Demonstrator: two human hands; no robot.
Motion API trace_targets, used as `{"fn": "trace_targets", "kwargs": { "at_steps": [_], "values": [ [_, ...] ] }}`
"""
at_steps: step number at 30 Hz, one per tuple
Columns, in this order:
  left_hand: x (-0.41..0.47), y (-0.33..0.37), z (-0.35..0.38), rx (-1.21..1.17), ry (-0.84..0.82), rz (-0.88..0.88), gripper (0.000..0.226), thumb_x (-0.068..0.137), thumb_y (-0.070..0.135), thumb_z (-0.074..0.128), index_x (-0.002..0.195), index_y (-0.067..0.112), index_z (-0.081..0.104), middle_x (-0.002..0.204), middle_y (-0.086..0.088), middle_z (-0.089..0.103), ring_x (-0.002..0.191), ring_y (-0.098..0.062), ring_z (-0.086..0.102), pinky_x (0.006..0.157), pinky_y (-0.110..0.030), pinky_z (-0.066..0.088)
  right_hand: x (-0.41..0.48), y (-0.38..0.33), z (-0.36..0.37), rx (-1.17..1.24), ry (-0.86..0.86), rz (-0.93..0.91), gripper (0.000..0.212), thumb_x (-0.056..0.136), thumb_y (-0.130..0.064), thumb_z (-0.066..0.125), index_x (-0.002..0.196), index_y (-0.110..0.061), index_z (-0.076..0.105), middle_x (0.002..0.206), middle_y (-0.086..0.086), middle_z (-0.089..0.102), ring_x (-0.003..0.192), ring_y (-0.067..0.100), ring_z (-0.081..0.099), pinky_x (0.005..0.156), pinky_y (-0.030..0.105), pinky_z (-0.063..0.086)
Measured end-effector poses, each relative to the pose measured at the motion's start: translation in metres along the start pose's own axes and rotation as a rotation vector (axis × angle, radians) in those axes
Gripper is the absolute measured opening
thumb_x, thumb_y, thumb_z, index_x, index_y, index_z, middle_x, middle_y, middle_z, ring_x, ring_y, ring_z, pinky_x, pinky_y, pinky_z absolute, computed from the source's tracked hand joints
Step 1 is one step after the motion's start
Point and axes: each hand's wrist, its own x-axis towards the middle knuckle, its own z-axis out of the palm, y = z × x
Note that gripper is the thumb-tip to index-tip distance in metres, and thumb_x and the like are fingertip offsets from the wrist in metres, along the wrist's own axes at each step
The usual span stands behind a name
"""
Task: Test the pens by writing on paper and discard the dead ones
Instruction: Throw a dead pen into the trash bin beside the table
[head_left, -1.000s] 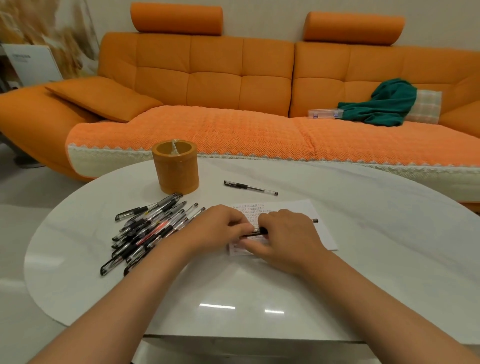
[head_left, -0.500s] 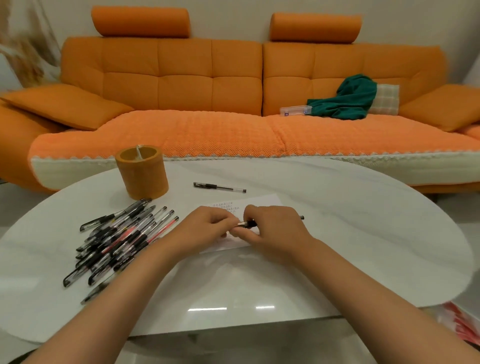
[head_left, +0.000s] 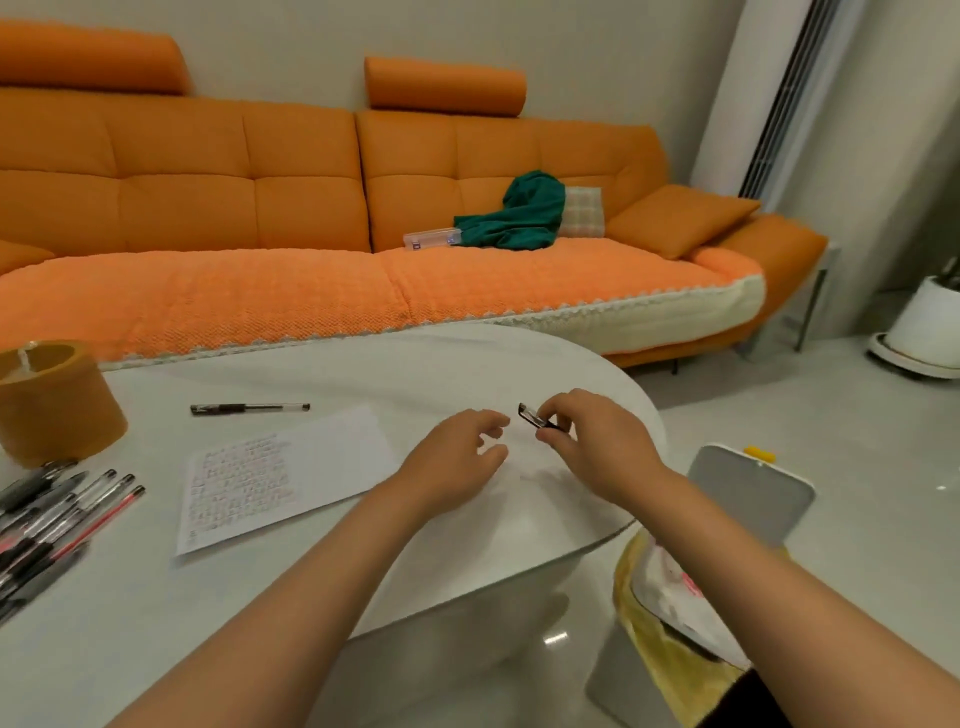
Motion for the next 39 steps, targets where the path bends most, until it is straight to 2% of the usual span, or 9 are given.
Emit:
{"fn": "trace_targets", "kwargs": {
  "at_steps": [4,7,11,18,22,26,29,34,39],
  "values": [
    [0.022,0.037,0.049,0.118,-0.100,0.095,0.041,0.099,0.040,0.052,0.138,0.030,0.053,0.142,0.007,0.049,0.131,-0.016,0.042,0.110,-0.035,0.036,-0.025,0.056,-0.027,0.112,0.147,0.218,0.013,0.094,-0.034,0.065,0.105,-0.027,0.065,0.092,-0.009,0.062,0.076,0.010,0.054,0.065,0.028,0.041],
    [0.032,0.059,0.079,0.264,-0.123,0.141,0.048,0.098,0.047,0.048,0.142,0.030,0.048,0.150,0.003,0.042,0.137,-0.021,0.035,0.113,-0.039,0.030,-0.048,0.092,-0.032,0.141,0.175,0.374,0.009,0.095,-0.030,0.064,0.100,-0.023,0.063,0.089,-0.006,0.062,0.079,0.015,0.056,0.070,0.032,0.043],
    [0.039,0.073,0.107,0.367,-0.098,0.125,0.053,0.098,0.051,0.041,0.147,0.031,0.040,0.156,0.002,0.031,0.142,-0.023,0.025,0.113,-0.042,0.020,-0.078,0.133,-0.015,0.128,0.026,0.503,0.007,0.096,-0.026,0.061,0.093,-0.020,0.063,0.079,-0.001,0.064,0.076,0.019,0.060,0.071,0.036,0.049],
    [0.043,0.069,0.119,0.367,-0.025,0.124,0.048,0.097,0.052,0.040,0.142,0.035,0.042,0.152,0.005,0.034,0.139,-0.021,0.026,0.112,-0.042,0.019,-0.097,0.177,0.036,0.037,-0.233,0.677,0.028,0.097,-0.035,0.058,0.084,-0.012,0.067,0.079,0.007,0.067,0.075,0.027,0.065,0.065,0.036,0.050],
    [0.042,0.068,0.120,0.378,-0.002,0.130,0.047,0.096,0.051,0.041,0.140,0.035,0.044,0.149,0.006,0.036,0.137,-0.020,0.027,0.111,-0.041,0.020,-0.097,0.180,0.037,-0.009,-0.291,0.707,0.026,0.098,-0.029,0.053,0.090,-0.009,0.067,0.086,0.010,0.067,0.079,0.027,0.064,0.063,0.034,0.050],
    [0.042,0.070,0.120,0.380,-0.001,0.127,0.047,0.097,0.051,0.042,0.140,0.035,0.044,0.149,0.005,0.037,0.137,-0.021,0.028,0.111,-0.041,0.020,-0.086,0.169,0.011,-0.003,-0.171,0.682,0.030,0.098,-0.021,0.046,0.072,-0.013,0.057,0.068,0.003,0.055,0.067,0.024,0.054,0.053,0.029,0.037],
    [0.039,0.071,0.117,0.366,-0.023,0.123,0.047,0.097,0.050,0.043,0.141,0.034,0.044,0.150,0.005,0.037,0.138,-0.021,0.028,0.112,-0.042,0.021,-0.075,0.147,-0.012,0.098,-0.037,0.614,0.036,0.096,-0.021,0.047,0.061,-0.012,0.049,0.060,0.006,0.054,0.057,0.024,0.049,0.053,0.032,0.037],
    [0.030,0.070,0.083,0.188,-0.042,0.121,0.046,0.098,0.046,0.050,0.141,0.031,0.047,0.138,0.006,0.054,0.130,-0.016,0.043,0.107,-0.037,0.039,-0.050,0.087,-0.036,0.152,0.015,0.397,0.026,0.095,-0.030,0.048,0.086,-0.016,0.067,0.079,0.000,0.067,0.073,0.020,0.061,0.065,0.037,0.053],
    [0.006,0.036,0.019,0.278,0.058,0.071,0.040,0.097,0.043,0.053,0.136,0.032,0.051,0.125,0.010,0.061,0.117,-0.013,0.051,0.096,-0.034,0.046,-0.018,0.003,-0.025,0.201,-0.104,0.168,0.023,0.098,-0.030,0.049,0.103,-0.018,0.068,0.096,-0.002,0.067,0.085,0.016,0.061,0.076,0.035,0.054]
  ]
}}
